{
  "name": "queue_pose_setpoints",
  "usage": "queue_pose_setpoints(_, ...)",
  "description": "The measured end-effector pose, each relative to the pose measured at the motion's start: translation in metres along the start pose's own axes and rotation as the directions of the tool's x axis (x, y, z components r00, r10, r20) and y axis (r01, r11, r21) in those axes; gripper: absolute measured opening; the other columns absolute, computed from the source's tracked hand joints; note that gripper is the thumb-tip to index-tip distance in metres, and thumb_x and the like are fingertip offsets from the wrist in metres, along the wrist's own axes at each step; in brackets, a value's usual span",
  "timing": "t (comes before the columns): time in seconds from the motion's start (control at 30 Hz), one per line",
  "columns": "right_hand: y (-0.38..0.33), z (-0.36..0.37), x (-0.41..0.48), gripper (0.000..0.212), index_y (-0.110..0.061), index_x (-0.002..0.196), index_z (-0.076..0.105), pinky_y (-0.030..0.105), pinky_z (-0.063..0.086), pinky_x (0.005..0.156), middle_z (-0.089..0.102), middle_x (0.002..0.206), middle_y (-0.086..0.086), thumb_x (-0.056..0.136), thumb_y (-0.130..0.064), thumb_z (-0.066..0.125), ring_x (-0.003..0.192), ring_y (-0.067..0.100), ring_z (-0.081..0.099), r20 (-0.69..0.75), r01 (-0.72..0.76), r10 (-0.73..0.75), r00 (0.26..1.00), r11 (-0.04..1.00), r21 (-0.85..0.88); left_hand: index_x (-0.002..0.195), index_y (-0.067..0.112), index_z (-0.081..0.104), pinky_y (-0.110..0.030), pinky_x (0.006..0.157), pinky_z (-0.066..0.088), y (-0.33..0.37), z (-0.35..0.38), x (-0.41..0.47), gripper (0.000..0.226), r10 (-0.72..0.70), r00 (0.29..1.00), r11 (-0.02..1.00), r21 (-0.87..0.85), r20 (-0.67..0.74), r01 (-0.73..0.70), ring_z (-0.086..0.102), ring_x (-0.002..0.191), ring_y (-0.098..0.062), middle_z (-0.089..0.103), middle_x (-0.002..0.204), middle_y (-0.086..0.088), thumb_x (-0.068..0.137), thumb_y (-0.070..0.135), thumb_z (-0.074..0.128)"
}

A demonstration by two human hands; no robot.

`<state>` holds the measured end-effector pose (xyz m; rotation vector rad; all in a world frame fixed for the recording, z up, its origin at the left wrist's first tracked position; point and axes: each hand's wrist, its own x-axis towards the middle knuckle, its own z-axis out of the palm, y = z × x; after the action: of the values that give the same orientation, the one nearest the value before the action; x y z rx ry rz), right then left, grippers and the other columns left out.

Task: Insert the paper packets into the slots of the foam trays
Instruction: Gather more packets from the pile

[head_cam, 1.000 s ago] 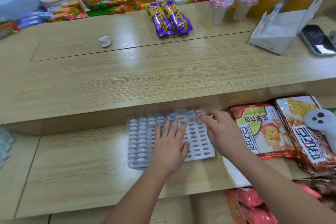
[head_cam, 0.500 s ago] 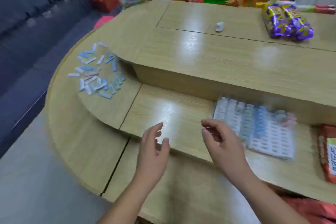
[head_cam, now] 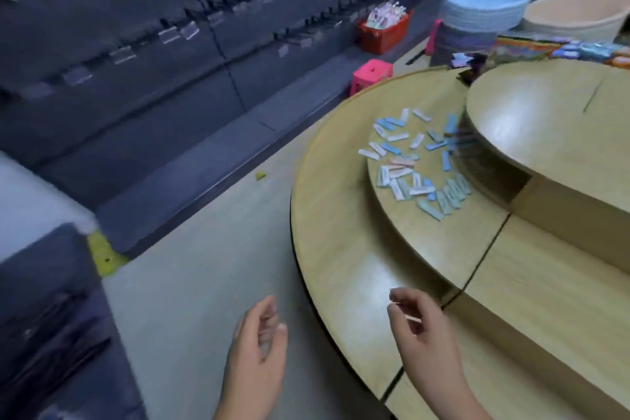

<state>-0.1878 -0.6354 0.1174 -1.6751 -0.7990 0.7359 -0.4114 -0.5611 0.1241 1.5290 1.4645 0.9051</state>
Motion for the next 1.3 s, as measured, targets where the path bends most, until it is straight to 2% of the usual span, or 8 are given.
queue_pose_setpoints(0.27, -0.017, 0.1, 0.054, 0.024, -0.035, 0.1, 0.063, 0.005, 0.046, 0.076, 0.064, 0.106, -0.027, 0.091, -0.013, 0.066, 0.1, -0.002, 0.063, 0.129, 0.06, -0.049, 0.99, 0.994, -0.087, 0.115, 0.043, 0.055, -0.026, 0.096, 0.047, -0.023, -0.057, 0.088, 0.044, 0.008, 1.0, 0.999, 0.037, 0.003, -0.008, 0.056, 0.107, 0.004, 0.057, 0.118, 0.014, 0.09, 0.009, 0.067)
queue_pose_setpoints(0.5, -0.001, 0.167, 0.124, 0.026, -0.039, 0.098, 0.064, 0.005, 0.046, 0.075, 0.065, 0.107, -0.023, 0.09, -0.014, 0.066, 0.099, 0.0, 0.064, 0.053, 0.004, 0.0, 0.999, 0.997, -0.074, 0.113, 0.043, 0.059, -0.029, 0.098, 0.049, -0.039, -0.067, 0.212, 0.033, -0.035, 0.995, 0.998, 0.053, 0.091, 0.03, 0.058, 0.109, 0.003, 0.06, 0.118, 0.019, 0.094, 0.016, 0.064)
queue_pose_setpoints(0.63, 0.005, 0.202, 0.188, 0.028, -0.038, 0.099, 0.064, 0.008, 0.048, 0.074, 0.065, 0.105, -0.023, 0.091, -0.011, 0.066, 0.096, 0.004, 0.066, -0.008, -0.042, 0.041, 0.999, 0.998, -0.038, 0.105, 0.042, 0.063, -0.02, 0.093, 0.05, -0.027, -0.06, 0.309, 0.03, -0.029, 0.988, 0.998, 0.054, 0.152, 0.021, 0.063, 0.103, 0.004, 0.069, 0.111, 0.013, 0.094, 0.014, 0.064)
queue_pose_setpoints(0.73, -0.003, 0.212, 0.236, 0.025, -0.038, 0.102, 0.063, 0.008, 0.048, 0.076, 0.064, 0.107, -0.024, 0.092, -0.015, 0.064, 0.096, 0.002, 0.065, -0.069, -0.086, 0.083, 0.994, 0.995, -0.046, 0.106, 0.042, 0.063, -0.006, 0.084, 0.046, -0.007, -0.056, 0.373, 0.031, 0.0, 0.974, 0.997, 0.069, 0.227, -0.016, 0.063, 0.1, 0.004, 0.069, 0.105, 0.019, 0.094, 0.014, 0.064)
queue_pose_setpoints(0.87, -0.015, 0.214, 0.288, 0.028, -0.044, 0.101, 0.062, 0.007, 0.046, 0.077, 0.062, 0.108, -0.025, 0.092, -0.017, 0.063, 0.098, 0.0, 0.063, -0.205, -0.102, 0.092, 0.974, 0.994, -0.036, 0.113, 0.036, 0.063, -0.003, 0.083, 0.044, 0.018, -0.029, 0.45, 0.027, 0.062, 0.933, 0.988, 0.11, 0.355, -0.108, 0.062, 0.102, 0.002, 0.068, 0.11, 0.013, 0.095, 0.015, 0.062)
queue_pose_setpoints(1.0, -0.02, 0.21, 0.326, 0.027, -0.045, 0.102, 0.06, 0.008, 0.047, 0.077, 0.06, 0.106, -0.027, 0.091, -0.022, 0.063, 0.096, -0.001, 0.063, -0.358, -0.16, 0.141, 0.923, 0.987, -0.025, 0.118, 0.031, 0.062, 0.0, 0.08, 0.042, 0.045, 0.03, 0.513, 0.025, 0.109, 0.846, 0.978, 0.094, 0.523, -0.184, 0.06, 0.102, 0.007, 0.066, 0.113, 0.013, 0.097, 0.018, 0.06)
queue_pose_setpoints(1.13, -0.015, 0.201, 0.354, 0.032, -0.049, 0.104, 0.057, 0.004, 0.043, 0.076, 0.06, 0.103, -0.023, 0.091, -0.021, 0.064, 0.097, -0.003, 0.06, -0.52, -0.219, 0.165, 0.838, 0.975, -0.043, 0.114, 0.037, 0.061, 0.0, 0.077, 0.043, 0.071, 0.111, 0.563, 0.026, 0.167, 0.707, 0.962, 0.044, 0.687, -0.271, 0.059, 0.098, 0.009, 0.065, 0.112, 0.011, 0.096, 0.017, 0.061)
queue_pose_setpoints(1.3, 0.005, 0.189, 0.4, 0.026, -0.039, 0.108, 0.058, 0.005, 0.042, 0.077, 0.058, 0.107, -0.02, 0.091, -0.021, 0.064, 0.096, -0.003, 0.058, -0.731, -0.35, 0.216, 0.647, 0.936, -0.033, 0.116, 0.043, 0.056, -0.032, 0.097, 0.05, 0.096, 0.227, 0.616, 0.035, 0.258, 0.413, 0.873, -0.027, 0.873, -0.487, 0.058, 0.109, -0.003, 0.056, 0.116, 0.017, 0.093, 0.017, 0.064)
